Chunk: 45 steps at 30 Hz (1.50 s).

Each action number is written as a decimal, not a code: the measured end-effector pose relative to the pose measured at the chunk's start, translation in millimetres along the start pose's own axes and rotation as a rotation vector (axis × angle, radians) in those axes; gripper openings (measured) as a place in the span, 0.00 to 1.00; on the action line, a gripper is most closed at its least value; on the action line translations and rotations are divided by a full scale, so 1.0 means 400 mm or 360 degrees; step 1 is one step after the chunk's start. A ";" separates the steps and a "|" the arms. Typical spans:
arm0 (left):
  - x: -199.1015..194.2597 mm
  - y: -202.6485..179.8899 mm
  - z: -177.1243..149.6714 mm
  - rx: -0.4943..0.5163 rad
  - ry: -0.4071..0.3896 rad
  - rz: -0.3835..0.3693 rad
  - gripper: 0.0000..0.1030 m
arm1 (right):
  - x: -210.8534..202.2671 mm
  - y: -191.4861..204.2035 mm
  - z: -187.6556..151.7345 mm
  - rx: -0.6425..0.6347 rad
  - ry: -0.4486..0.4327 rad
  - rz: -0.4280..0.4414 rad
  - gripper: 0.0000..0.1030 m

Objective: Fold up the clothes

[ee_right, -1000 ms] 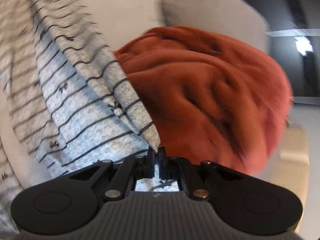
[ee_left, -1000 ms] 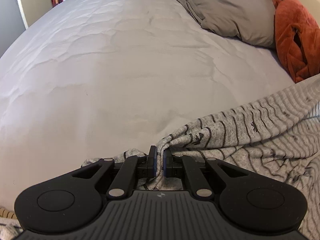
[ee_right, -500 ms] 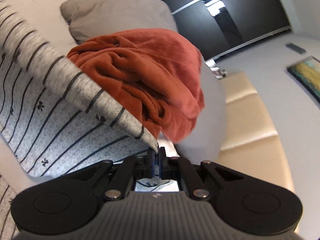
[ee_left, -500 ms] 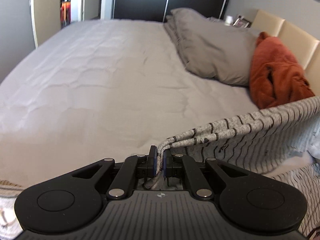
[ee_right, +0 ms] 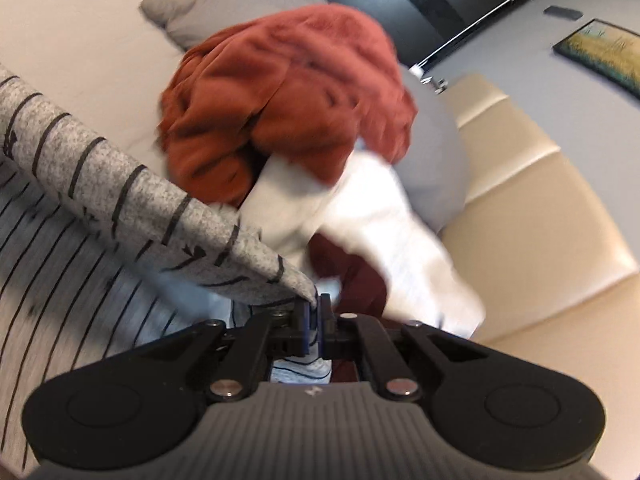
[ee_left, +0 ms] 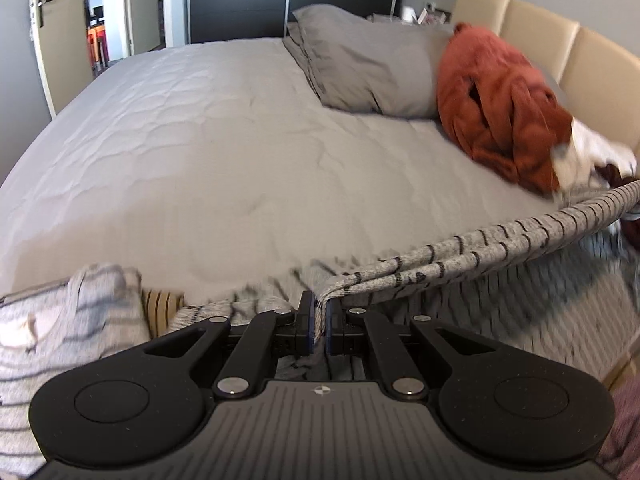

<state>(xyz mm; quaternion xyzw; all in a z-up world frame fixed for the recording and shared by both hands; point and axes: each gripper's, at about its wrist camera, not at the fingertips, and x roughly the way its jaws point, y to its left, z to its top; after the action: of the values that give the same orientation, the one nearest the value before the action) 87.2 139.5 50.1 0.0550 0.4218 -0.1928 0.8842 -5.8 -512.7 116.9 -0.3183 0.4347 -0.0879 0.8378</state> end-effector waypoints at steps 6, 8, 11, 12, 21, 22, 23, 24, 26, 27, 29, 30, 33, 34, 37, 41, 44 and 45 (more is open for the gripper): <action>0.014 -0.043 -0.074 0.0180 0.0153 -0.0012 0.03 | 0.009 0.117 -0.181 0.0069 0.0146 0.0126 0.04; 0.019 -0.056 -0.091 0.0241 0.0185 -0.0013 0.03 | 0.013 0.155 -0.222 0.0070 0.0189 0.0155 0.04; 0.022 -0.063 -0.106 0.0297 0.0214 0.0005 0.03 | -0.002 0.184 -0.254 0.0100 0.0190 0.0156 0.04; 0.023 -0.064 -0.109 0.0316 0.0225 0.0021 0.03 | -0.007 0.193 -0.263 0.0111 0.0189 0.0155 0.04; 0.066 -0.061 -0.162 0.0443 0.0413 0.0012 0.03 | -0.011 0.266 -0.336 0.0001 0.0428 0.0349 0.04; 0.074 -0.061 -0.170 0.0456 0.0435 0.0010 0.03 | -0.005 0.275 -0.346 0.0010 0.0444 0.0376 0.04; 0.084 -0.060 -0.179 0.0468 0.0457 0.0011 0.03 | 0.001 0.284 -0.356 0.0018 0.0459 0.0403 0.04; 0.095 -0.059 -0.185 0.0478 0.0481 0.0008 0.03 | 0.007 0.286 -0.361 0.0046 0.0464 0.0417 0.04; 0.114 -0.058 -0.193 0.0498 0.0521 -0.0004 0.03 | 0.019 0.287 -0.368 0.0110 0.0478 0.0444 0.08; 0.116 -0.060 -0.195 0.0511 0.0532 -0.0012 0.06 | 0.021 0.281 -0.371 0.0153 0.0489 0.0464 0.09; 0.107 -0.065 -0.193 0.0530 0.0515 -0.0027 0.14 | 0.020 0.266 -0.379 0.0248 0.0499 0.0499 0.14; 0.097 -0.066 -0.190 0.0530 0.0493 -0.0052 0.22 | 0.016 0.255 -0.383 0.0298 0.0495 0.0512 0.25; 0.060 -0.066 -0.175 0.0513 0.0393 -0.0136 0.50 | -0.011 0.221 -0.405 0.0481 0.0430 0.0536 0.40; 0.046 -0.065 -0.169 0.0504 0.0352 -0.0164 0.50 | -0.025 0.207 -0.413 0.0547 0.0396 0.0533 0.40; 0.013 -0.053 -0.139 0.0417 0.0226 -0.0273 0.50 | -0.051 0.154 -0.430 0.0789 0.0278 0.0453 0.40; 0.019 -0.049 -0.096 0.0300 0.0180 -0.0279 0.50 | -0.060 0.089 -0.432 0.1023 0.0162 0.0335 0.37; 0.053 -0.068 -0.078 0.0306 0.0223 -0.0163 0.50 | -0.021 0.072 -0.402 0.1007 0.0181 0.0315 0.38; 0.065 -0.075 -0.074 0.0308 0.0243 -0.0127 0.50 | 0.002 0.071 -0.391 0.0989 0.0198 0.0332 0.39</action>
<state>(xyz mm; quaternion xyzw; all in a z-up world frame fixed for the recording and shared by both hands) 68.8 111.9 13.1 0.1376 0.4691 -0.2629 0.8318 -131.4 -562.2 33.4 0.0047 0.4676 -0.1492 0.8713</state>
